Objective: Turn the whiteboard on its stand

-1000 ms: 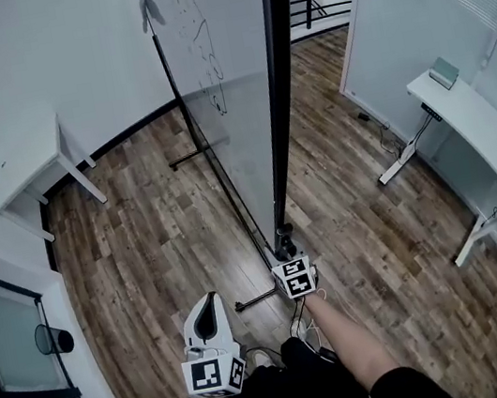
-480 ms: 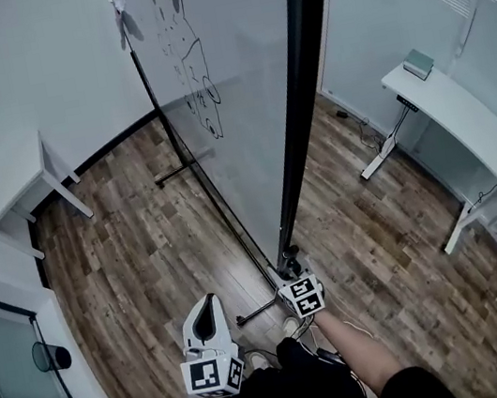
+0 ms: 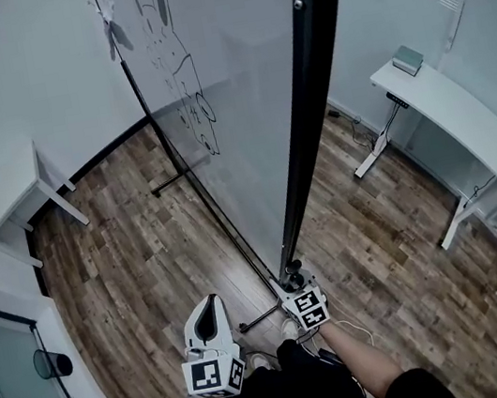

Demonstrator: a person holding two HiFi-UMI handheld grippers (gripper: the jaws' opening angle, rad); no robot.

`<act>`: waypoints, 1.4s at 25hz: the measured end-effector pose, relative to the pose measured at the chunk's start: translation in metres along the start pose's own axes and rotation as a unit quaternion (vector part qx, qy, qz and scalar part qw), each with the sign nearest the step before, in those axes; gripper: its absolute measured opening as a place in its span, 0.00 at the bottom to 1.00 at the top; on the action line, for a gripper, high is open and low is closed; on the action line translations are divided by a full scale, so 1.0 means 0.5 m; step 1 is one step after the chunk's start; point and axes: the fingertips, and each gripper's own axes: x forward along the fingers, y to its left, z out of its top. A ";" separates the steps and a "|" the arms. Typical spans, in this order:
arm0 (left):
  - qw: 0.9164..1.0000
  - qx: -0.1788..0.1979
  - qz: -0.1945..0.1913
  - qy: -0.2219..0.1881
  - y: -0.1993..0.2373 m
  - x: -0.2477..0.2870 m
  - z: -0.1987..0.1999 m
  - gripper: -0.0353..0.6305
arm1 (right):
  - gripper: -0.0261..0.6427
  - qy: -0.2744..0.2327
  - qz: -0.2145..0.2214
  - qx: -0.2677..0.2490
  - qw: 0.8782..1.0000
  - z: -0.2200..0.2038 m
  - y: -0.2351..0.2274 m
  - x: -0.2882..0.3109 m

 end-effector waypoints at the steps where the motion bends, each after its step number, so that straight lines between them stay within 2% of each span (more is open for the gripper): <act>1: 1.000 0.000 -0.002 0.000 0.001 0.003 0.004 0.08 | 0.29 0.000 0.000 0.001 1.000 -0.001 0.001 -0.003; 14: 0.999 0.002 -0.033 0.007 0.001 0.048 0.012 0.08 | 0.29 -0.010 0.001 0.002 1.000 0.008 0.003 -0.019; 16: 0.999 0.001 -0.036 0.008 -0.002 0.051 0.010 0.08 | 0.29 0.001 0.013 0.009 1.000 -0.005 0.004 -0.020; 19: 0.999 0.000 -0.038 0.008 -0.002 0.052 0.010 0.08 | 0.34 0.018 0.024 0.018 0.999 -0.029 0.010 -0.032; 25: 0.999 -0.002 -0.042 0.008 0.011 0.054 0.009 0.08 | 0.36 0.029 0.001 0.024 0.999 -0.025 0.007 -0.086; 32: 0.998 -0.004 -0.054 0.008 0.014 0.057 0.008 0.08 | 0.36 0.001 -0.030 0.069 0.997 0.032 0.005 -0.172; 35: 0.998 -0.007 -0.063 0.006 0.008 0.059 0.009 0.08 | 0.31 -0.013 -0.046 0.092 0.995 0.058 0.008 -0.208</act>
